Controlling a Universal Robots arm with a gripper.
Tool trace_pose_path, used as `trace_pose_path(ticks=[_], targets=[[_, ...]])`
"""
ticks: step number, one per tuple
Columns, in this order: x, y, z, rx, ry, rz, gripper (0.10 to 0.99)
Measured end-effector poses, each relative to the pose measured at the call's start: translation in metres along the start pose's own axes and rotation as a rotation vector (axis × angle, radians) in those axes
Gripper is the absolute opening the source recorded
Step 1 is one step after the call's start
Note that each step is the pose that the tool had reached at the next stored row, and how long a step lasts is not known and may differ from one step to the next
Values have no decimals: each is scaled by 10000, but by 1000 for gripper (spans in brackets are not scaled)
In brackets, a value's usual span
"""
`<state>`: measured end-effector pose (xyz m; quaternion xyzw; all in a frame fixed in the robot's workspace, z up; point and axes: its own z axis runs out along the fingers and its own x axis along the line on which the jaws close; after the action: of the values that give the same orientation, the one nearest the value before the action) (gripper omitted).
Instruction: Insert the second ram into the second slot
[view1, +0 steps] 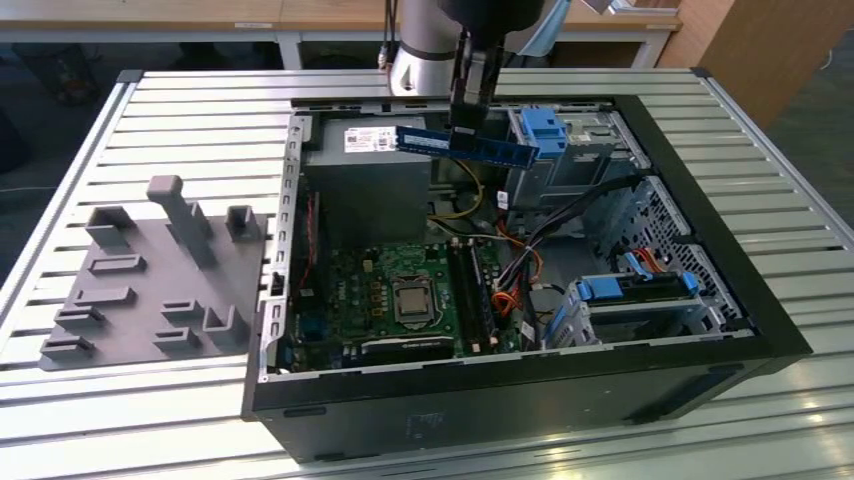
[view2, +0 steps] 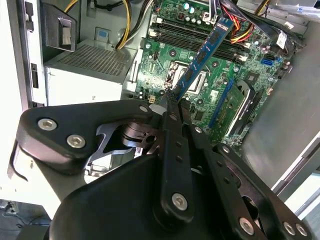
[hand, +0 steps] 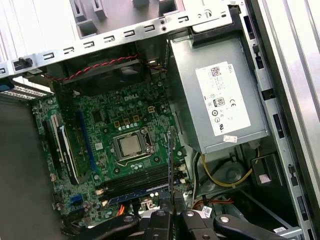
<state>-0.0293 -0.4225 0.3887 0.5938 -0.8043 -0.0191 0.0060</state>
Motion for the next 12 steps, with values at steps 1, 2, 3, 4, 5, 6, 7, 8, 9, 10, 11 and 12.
trace_pose_path(ticks=[1, 2, 3, 4, 5, 6, 7, 8, 9, 10, 11, 12], targets=[[0, 0, 0, 1, -2, 47, 133], [0, 0, 0, 1, -4, 97, 133], [0, 0, 0, 2, -6, 151, 133], [0, 0, 0, 3, -7, 201, 133], [0, 0, 0, 3, -10, 252, 133], [0, 0, 0, 4, -12, 301, 133], [0, 0, 0, 5, -13, 351, 133], [0, 0, 0, 5, -15, 400, 133], [0, 0, 0, 6, -17, 449, 133], [0, 0, 0, 7, -19, 499, 133], [0, 0, 0, 7, -21, 555, 133], [0, 0, 0, 8, -23, 605, 133]])
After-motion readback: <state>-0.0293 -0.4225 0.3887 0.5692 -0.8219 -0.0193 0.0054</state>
